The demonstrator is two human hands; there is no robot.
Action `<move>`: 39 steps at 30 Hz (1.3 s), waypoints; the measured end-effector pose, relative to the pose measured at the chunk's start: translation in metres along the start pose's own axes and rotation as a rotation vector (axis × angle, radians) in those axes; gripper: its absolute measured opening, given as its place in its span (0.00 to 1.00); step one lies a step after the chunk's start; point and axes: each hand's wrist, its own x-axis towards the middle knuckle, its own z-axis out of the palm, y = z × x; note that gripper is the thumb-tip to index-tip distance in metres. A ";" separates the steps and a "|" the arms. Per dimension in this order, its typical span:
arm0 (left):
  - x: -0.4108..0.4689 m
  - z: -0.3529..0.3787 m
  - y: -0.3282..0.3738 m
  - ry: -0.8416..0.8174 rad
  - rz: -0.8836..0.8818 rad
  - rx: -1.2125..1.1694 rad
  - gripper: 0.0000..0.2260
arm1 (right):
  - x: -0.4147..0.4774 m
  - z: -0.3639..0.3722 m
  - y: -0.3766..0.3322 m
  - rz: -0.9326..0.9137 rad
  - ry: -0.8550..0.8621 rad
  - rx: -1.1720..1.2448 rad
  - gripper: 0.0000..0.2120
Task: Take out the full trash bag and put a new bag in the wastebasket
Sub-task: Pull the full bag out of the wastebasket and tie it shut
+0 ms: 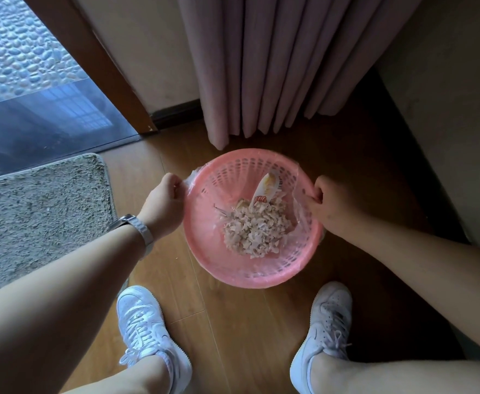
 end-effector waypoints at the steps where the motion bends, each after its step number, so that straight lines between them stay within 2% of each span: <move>1: -0.001 0.000 0.000 0.011 0.008 -0.002 0.07 | 0.000 -0.001 0.000 -0.005 -0.004 0.000 0.13; 5: 0.002 -0.007 0.006 0.056 -0.002 -0.061 0.07 | -0.003 -0.003 -0.001 -0.047 -0.025 0.010 0.13; 9: 0.008 -0.013 0.012 -0.040 -0.101 -0.070 0.21 | -0.006 -0.006 -0.003 -0.079 -0.015 0.084 0.14; 11: 0.008 -0.015 0.011 -0.100 -0.180 -0.125 0.24 | -0.008 -0.009 -0.007 -0.109 -0.009 0.092 0.14; 16: 0.002 -0.023 -0.001 -0.243 -0.374 -0.578 0.17 | -0.007 -0.012 -0.014 -0.124 -0.018 0.131 0.13; 18: 0.001 -0.024 -0.006 -0.217 -0.374 -0.629 0.16 | -0.007 -0.011 -0.014 -0.110 -0.023 0.166 0.13; 23: 0.002 -0.019 -0.005 0.033 -0.123 -0.067 0.10 | -0.003 -0.006 -0.020 -0.075 0.000 0.254 0.12; 27: -0.010 -0.018 -0.005 0.208 0.221 0.229 0.07 | 0.000 -0.001 -0.032 0.045 -0.001 0.458 0.10; 30: -0.016 -0.023 -0.001 0.187 0.532 0.411 0.06 | 0.001 0.000 -0.041 0.101 -0.036 0.560 0.10; 33: -0.023 -0.018 0.016 0.105 0.690 0.454 0.07 | 0.001 0.002 -0.050 0.110 -0.079 0.594 0.09; 36: -0.027 -0.004 0.038 0.044 0.650 0.297 0.05 | -0.002 0.010 -0.058 0.099 -0.142 0.613 0.10; 39: -0.019 0.001 0.052 0.167 0.454 0.110 0.05 | -0.003 0.015 -0.061 0.096 -0.174 0.620 0.10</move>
